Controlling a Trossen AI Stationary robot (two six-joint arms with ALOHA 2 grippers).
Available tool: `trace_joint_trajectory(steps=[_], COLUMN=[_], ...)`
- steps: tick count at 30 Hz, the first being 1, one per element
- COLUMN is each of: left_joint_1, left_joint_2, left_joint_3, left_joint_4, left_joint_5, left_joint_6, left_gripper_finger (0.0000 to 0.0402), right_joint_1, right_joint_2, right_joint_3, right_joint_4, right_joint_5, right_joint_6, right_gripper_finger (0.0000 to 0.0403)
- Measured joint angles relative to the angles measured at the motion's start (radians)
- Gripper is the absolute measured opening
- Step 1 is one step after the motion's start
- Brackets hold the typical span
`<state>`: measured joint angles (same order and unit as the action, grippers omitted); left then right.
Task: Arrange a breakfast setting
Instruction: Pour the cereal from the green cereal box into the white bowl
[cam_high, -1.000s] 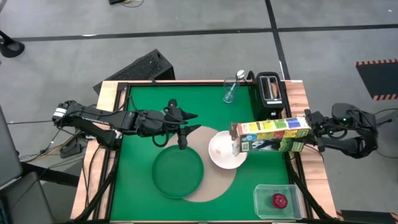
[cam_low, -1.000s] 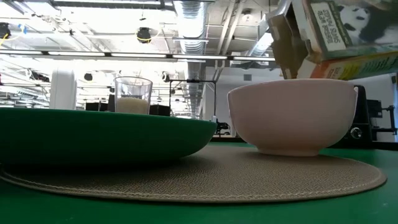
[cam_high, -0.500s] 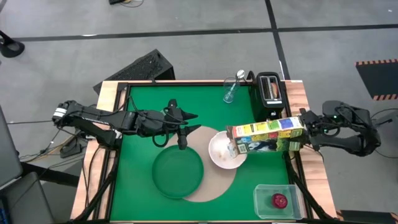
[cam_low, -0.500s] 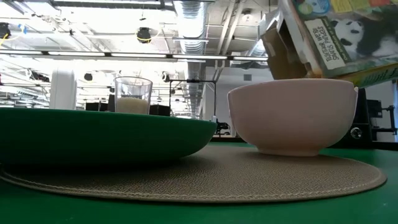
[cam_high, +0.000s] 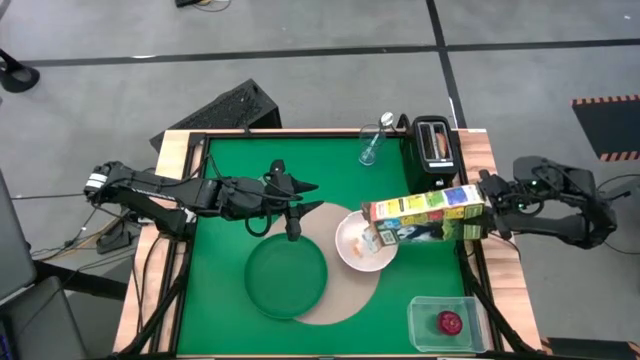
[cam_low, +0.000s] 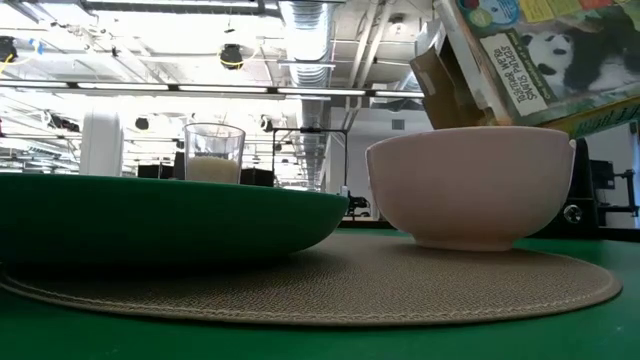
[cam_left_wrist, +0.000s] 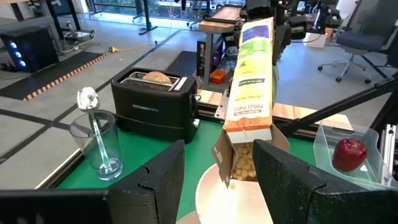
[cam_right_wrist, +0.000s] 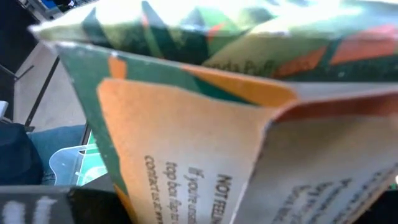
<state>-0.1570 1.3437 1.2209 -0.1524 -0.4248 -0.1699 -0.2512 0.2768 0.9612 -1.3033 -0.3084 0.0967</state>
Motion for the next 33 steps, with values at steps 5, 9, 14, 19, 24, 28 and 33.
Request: trace_joint_trajectory(steps=[5,9,14,19,24,28,33], left_joint_1=[0.000,0.000,0.000,0.000,0.000,0.000,0.000], left_joint_2=[0.000,0.000,0.000,0.000,0.000,0.000,0.000], left_joint_3=[0.000,0.000,0.000,0.000,0.000,0.000,0.000], left_joint_4=[-0.001,0.000,-0.004,-0.014,-0.014,-0.014,-0.014], left_joint_5=[0.000,0.000,0.000,0.000,0.000,-0.001,-0.001], left_joint_6=[0.000,0.000,0.000,-0.001,-0.002,-0.005,-0.008], left_gripper_finger=[0.0176,0.0176,0.0176,0.0176,0.0176,0.0176,0.0176], right_joint_1=[0.000,0.000,0.001,0.001,0.001,0.001,0.001], right_joint_2=[0.037,0.079,0.121,0.132,0.122,0.122,0.121], right_joint_3=[0.029,0.059,0.079,0.087,0.088,0.088,0.088], right_joint_4=[-0.004,-0.018,-0.030,-0.029,-0.030,-0.030,-0.030], right_joint_5=[0.000,0.000,0.000,-0.001,-0.002,-0.003,-0.003], right_joint_6=[-0.001,-0.016,-0.027,-0.030,-0.027,-0.026,-0.026], right_gripper_finger=[0.0276,0.0276,0.0276,0.0276,0.0276,0.0276,0.0276])
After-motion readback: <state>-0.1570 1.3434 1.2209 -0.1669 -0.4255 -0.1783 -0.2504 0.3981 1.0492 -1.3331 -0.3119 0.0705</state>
